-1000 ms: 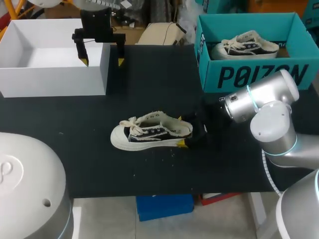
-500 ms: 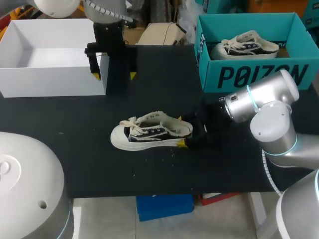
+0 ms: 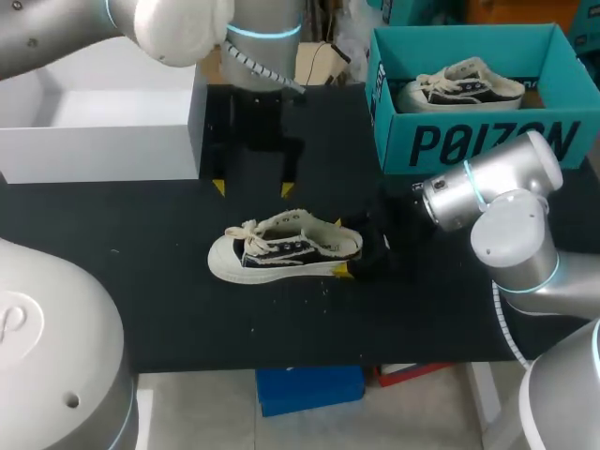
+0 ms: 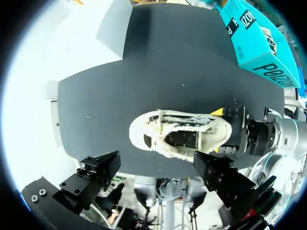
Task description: Take the shoe out of the shoebox, open the shoe tongue, remove and reinsert the insole, then place the shoe into the shoebox
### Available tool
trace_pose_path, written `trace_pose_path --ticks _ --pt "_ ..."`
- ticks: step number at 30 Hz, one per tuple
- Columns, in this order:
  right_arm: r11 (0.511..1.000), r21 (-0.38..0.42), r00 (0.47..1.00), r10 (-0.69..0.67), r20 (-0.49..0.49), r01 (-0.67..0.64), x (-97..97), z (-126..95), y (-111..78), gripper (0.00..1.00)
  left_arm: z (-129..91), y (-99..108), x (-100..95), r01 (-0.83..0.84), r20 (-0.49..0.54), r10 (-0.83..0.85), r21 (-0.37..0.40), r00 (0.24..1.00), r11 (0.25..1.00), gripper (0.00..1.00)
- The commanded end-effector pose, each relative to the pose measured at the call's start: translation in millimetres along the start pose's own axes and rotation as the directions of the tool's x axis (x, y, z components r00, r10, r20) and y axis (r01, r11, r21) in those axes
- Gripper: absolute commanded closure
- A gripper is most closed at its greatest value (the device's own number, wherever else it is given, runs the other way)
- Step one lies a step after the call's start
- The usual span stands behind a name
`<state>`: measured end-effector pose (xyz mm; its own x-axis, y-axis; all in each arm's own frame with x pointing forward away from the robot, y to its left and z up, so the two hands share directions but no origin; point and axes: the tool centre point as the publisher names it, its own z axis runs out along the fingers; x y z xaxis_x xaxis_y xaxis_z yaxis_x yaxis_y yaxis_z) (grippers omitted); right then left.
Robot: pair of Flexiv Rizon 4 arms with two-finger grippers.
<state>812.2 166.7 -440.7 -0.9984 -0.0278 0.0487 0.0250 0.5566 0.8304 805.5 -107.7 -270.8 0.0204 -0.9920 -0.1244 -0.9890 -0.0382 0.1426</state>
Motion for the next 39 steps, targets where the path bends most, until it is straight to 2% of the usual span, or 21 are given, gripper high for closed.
trace_pose_path --ticks 1,11,22,33,37,38,39 --pt "1.0 0.002 1.0 0.001 0.0 -0.001 -1.1 5 -2.7 1.0 14 -4 32.4 -0.01 0.093 0.012 -0.018 0.996 1.0 0.0" --pt "1.0 0.002 1.0 0.001 0.0 -0.001 -1.1 5 -2.7 1.0 34 -3 59.6 -0.002 0.203 0.005 -0.016 0.979 1.0 0.0" --pt "1.0 0.002 1.0 0.001 0.0 -0.001 -1.1 5 -2.7 1.0 68 -3 76.3 -0.001 0.242 0.007 -0.026 0.97 1.0 0.0" --pt "1.0 0.002 1.0 0.001 0.0 -0.001 -1.1 5 -2.7 1.0 81 1 68.5 -0.037 0.313 0.037 -0.007 0.949 0.999 0.0" --pt "1.0 0.002 1.0 0.001 0.0 -0.001 -1.1 5 -2.7 1.0 87 1 67.0 -0.064 0.33 0.069 -0.026 0.942 0.998 0.0" --pt "1.0 0.002 1.0 0.001 0.0 -0.001 -1.1 5 -2.7 1.0 88 1 66.6 -0.064 0.334 0.071 -0.03 0.94 0.997 0.22" --pt "1.0 0.002 1.0 0.001 0.0 -0.001 -1.1 5 -2.7 1.0 89 0 66.2 -0.066 0.336 0.073 -0.033 0.939 0.997 0.39"
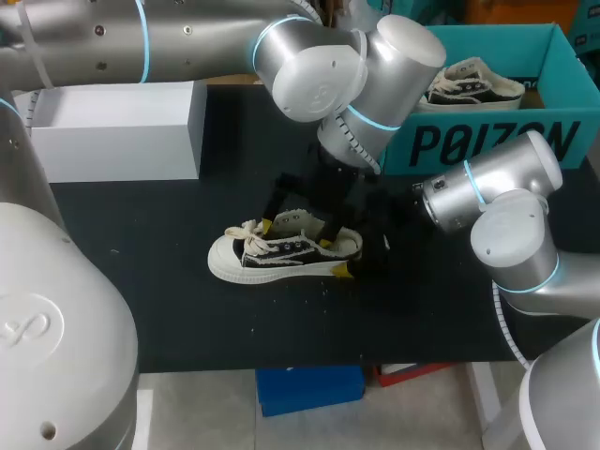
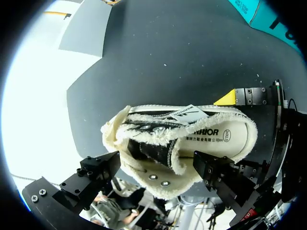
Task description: Take the shoe out of the shoebox, open the shoe tongue, remove and reinsert the insole, then place the shoe into the shoebox
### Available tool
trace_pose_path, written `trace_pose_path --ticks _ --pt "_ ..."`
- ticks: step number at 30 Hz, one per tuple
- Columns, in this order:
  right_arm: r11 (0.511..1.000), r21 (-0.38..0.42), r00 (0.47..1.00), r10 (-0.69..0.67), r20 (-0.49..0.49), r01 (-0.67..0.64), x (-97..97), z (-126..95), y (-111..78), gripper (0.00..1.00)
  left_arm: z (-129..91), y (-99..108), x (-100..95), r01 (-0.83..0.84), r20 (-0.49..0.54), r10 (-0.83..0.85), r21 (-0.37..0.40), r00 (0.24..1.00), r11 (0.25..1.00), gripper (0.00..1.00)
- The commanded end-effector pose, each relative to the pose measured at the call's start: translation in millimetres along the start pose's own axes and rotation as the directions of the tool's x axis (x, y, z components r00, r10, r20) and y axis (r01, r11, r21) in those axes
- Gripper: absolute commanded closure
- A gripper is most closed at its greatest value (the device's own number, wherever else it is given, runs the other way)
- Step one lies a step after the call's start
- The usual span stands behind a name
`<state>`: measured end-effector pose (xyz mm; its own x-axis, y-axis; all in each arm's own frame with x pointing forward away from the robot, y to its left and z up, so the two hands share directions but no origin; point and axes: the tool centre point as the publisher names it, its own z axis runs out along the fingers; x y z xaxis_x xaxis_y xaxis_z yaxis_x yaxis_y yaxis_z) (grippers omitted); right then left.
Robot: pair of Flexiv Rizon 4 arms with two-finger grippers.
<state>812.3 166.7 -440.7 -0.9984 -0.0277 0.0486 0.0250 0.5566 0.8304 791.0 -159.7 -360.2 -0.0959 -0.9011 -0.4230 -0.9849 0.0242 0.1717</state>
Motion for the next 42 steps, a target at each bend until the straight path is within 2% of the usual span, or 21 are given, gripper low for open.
trace_pose_path --ticks 1,3,8,21,30,42 --pt "1.0 0.002 1.0 0.001 0.0 -0.001 -1.1 5 -2.8 1.0 5 -4 5.1 -0.005 0.017 0.005 -0.011 1.0 1.0 0.52" --pt "1.0 0.002 1.0 0.001 0.0 -0.001 -1.1 5 -2.8 1.0 6 -5 5.1 -0.012 0.024 0.012 -0.016 1.0 1.0 0.69" --pt "1.0 0.002 1.0 0.001 0.0 -0.001 -1.1 5 -2.8 1.0 6 -7 4.6 -0.03 0.038 0.03 -0.005 0.999 1.0 1.0" --pt "1.0 0.002 1.0 0.001 0.0 -0.001 -1.1 5 -2.8 1.0 0 -13 -1.2 -0.032 0.04 0.031 0.02 0.999 0.999 1.0" --pt "1.0 0.002 1.0 0.001 0.0 -0.001 -1.1 5 -2.8 1.0 -15 -14 -7.2 -0.03 0.021 0.029 0.069 0.999 0.997 1.0" --pt "1.0 0.002 1.0 0.001 0.0 -0.001 -1.1 5 -2.8 1.0 -41 -16 -36.7 0.025 -0.014 -0.023 0.164 1.0 0.986 1.0"
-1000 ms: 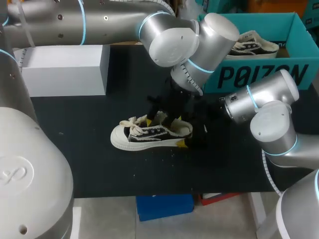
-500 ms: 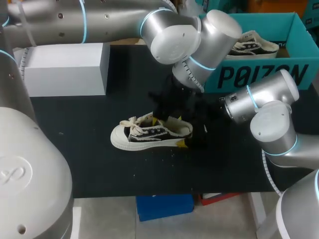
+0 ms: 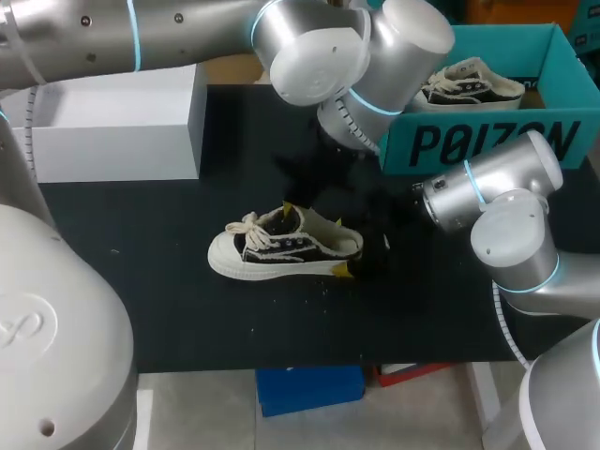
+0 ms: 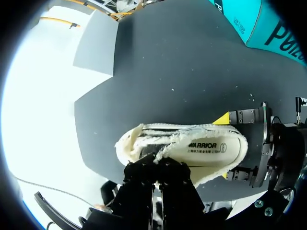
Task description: Take the shoe out of the shoebox, open the shoe tongue, remove and reinsert the insole, then place the shoe into the shoebox
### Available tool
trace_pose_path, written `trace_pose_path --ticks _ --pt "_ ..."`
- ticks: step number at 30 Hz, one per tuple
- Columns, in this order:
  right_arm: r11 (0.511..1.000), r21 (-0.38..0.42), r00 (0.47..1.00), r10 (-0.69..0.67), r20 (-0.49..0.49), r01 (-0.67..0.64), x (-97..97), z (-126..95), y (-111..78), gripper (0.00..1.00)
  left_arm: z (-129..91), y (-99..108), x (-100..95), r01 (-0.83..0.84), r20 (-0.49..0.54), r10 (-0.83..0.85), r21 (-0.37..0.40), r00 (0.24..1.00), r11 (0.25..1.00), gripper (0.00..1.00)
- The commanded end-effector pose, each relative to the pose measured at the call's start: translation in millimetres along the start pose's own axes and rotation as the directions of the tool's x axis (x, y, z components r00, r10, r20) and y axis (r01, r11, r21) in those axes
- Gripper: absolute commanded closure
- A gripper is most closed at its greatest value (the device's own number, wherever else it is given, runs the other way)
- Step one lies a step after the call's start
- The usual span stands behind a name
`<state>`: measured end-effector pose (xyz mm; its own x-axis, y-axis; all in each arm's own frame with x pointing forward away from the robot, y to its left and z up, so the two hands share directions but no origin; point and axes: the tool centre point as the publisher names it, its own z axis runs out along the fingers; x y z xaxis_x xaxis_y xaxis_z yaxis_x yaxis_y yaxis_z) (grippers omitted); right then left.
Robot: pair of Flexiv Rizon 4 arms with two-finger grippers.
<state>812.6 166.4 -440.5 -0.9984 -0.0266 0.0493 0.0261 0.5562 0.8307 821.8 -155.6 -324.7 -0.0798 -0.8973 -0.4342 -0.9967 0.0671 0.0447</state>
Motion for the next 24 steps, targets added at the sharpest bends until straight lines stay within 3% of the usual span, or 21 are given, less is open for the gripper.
trace_pose_path --ticks 1,8,23,24 --pt "1.0 0.002 1.0 0.0 -0.001 0.0 -0.7 5 -2.7 1.0 -9 8 -17.7 0.014 -0.026 -0.013 0.034 1.0 0.999 1.0" --pt "1.0 0.002 1.0 0.0 -0.001 0.0 -0.7 5 -2.7 1.0 -5 18 -34.3 0.044 -0.032 -0.043 0.055 0.999 0.998 1.0" --pt "1.0 0.002 1.0 0.0 -0.001 0.0 -0.7 5 -2.7 1.0 25 38 -70.5 0.108 -0.009 -0.108 0.025 0.994 0.994 1.0" --pt "1.0 0.002 1.0 0.0 -0.001 0.0 -0.7 5 -2.7 1.0 27 39 -72.3 0.11 -0.01 -0.11 0.02 0.994 0.994 0.9"
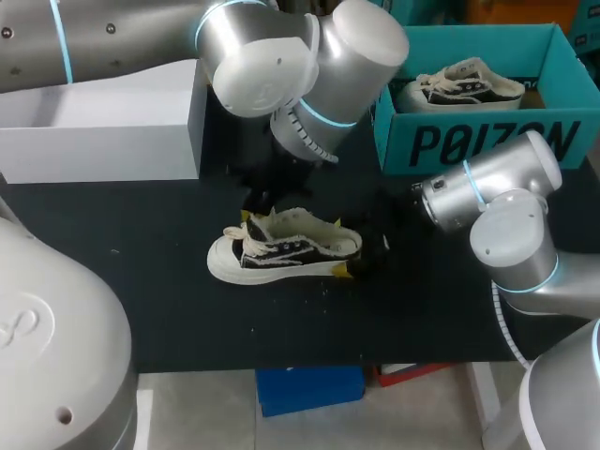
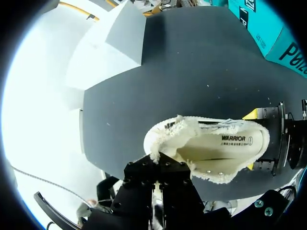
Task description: Take the shoe out of the shoebox, open the shoe tongue, remove and reinsert the insole, then place the shoe into the shoebox
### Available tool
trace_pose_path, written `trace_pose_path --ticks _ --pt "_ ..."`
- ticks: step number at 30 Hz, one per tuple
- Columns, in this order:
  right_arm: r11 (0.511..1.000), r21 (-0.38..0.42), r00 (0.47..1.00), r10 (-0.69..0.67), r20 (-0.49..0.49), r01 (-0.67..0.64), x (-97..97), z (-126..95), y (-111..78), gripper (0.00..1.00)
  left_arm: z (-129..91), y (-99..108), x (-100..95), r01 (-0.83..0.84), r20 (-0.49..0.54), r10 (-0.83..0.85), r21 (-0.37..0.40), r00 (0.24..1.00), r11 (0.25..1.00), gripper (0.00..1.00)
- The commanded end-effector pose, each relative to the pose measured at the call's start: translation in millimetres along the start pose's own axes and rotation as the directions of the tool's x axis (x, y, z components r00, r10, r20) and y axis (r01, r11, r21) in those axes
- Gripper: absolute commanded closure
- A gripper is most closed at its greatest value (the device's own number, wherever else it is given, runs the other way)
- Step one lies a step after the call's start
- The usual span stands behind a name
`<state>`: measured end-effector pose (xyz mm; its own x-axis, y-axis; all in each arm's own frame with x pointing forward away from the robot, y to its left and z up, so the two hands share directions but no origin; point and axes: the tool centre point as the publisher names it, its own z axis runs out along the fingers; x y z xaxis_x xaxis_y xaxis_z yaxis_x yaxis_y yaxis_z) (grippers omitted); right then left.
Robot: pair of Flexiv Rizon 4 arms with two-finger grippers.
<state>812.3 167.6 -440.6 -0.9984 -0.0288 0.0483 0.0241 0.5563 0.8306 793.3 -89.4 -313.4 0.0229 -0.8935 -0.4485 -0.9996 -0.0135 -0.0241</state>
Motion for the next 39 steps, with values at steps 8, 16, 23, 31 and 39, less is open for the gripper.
trace_pose_path --ticks 8,16,23,31,39 --pt "1.0 0.002 1.0 0.002 0.001 -0.002 -1.0 4 -3.3 1.0 18 8 -32.8 0.063 -0.032 -0.064 -0.034 0.997 0.997 0.0" --pt "1.0 0.002 1.0 0.002 0.001 -0.002 -1.0 4 -3.3 1.0 21 12 -49.5 0.089 -0.033 -0.09 -0.033 0.995 0.996 0.0" --pt "1.0 0.002 1.0 0.002 0.001 -0.002 -1.0 4 -3.3 1.0 32 22 -62.2 0.117 -0.027 -0.118 -0.056 0.993 0.992 0.0" --pt "1.0 0.002 1.0 0.002 0.001 -0.002 -1.0 4 -3.3 1.0 56 29 -68.9 0.14 -0.009 -0.142 -0.111 0.99 0.984 0.0" --pt "1.0 0.002 1.0 0.002 0.001 -0.002 -1.0 4 -3.3 1.0 71 31 -67.8 0.141 -0.005 -0.143 -0.147 0.99 0.979 0.0"
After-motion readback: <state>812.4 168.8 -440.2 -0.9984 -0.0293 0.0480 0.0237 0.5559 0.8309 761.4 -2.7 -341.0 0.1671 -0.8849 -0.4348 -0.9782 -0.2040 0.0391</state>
